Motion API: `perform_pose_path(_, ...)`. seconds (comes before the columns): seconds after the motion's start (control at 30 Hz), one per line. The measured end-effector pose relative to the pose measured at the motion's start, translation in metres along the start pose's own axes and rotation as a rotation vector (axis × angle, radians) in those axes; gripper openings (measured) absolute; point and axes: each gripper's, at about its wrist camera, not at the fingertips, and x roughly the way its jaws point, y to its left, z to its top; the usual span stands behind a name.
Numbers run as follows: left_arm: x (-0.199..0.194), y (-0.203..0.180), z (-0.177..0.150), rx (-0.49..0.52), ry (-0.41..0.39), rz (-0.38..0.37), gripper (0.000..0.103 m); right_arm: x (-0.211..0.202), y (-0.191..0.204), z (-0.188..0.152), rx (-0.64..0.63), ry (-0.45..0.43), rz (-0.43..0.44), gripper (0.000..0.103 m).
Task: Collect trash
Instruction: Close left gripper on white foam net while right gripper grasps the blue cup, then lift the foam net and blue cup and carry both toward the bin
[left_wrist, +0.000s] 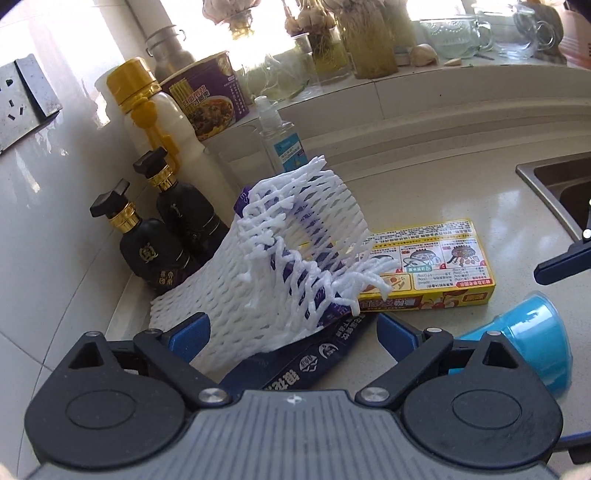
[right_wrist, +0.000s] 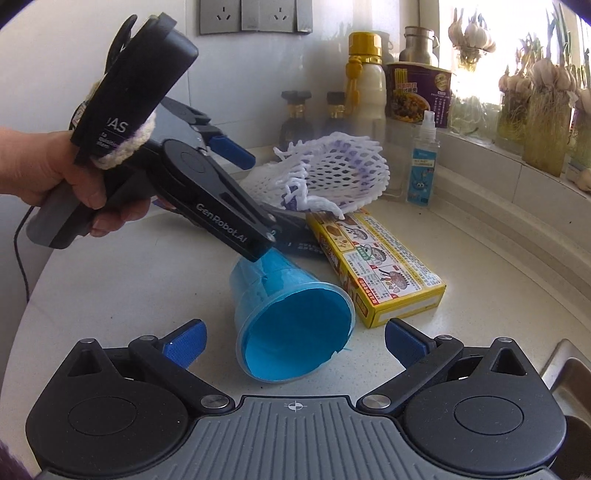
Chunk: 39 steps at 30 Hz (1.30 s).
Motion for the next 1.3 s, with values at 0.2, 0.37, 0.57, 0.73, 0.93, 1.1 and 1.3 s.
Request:
perform_pose_path(0.2,0.011,0.000,0.008,-0.012,0.001,0.012,0.085,0.005,-0.002,0.001,-0.022,0.003,0.037,0.103)
perform_pose_path(0.37,0.015,-0.005,0.010,-0.004,0.007,0.043,0.068,0.006,-0.003,0.001,-0.015,-0.003,0.046,0.103)
perform_pose_path(0.57,0.011,-0.010,0.012,0.017,-0.025,0.100,0.039,0.005,-0.004,0.001,-0.003,-0.015,0.062,0.101)
perform_pose_path(0.73,0.005,-0.011,0.013,0.022,-0.056,0.120,0.028,0.002,-0.003,0.000,0.007,-0.023,0.082,0.096)
perform_pose_path(0.93,-0.007,-0.009,0.013,0.039,-0.112,0.177,0.020,0.001,0.001,-0.001,0.001,-0.023,0.074,0.075)
perform_pose_path(1.1,-0.022,-0.003,0.014,0.023,-0.155,0.211,0.017,-0.003,0.002,0.000,0.012,-0.031,0.077,0.070)
perform_pose_path(1.3,-0.044,0.006,0.016,0.002,-0.196,0.231,0.017,-0.010,0.012,0.004,0.007,-0.045,0.060,0.070)
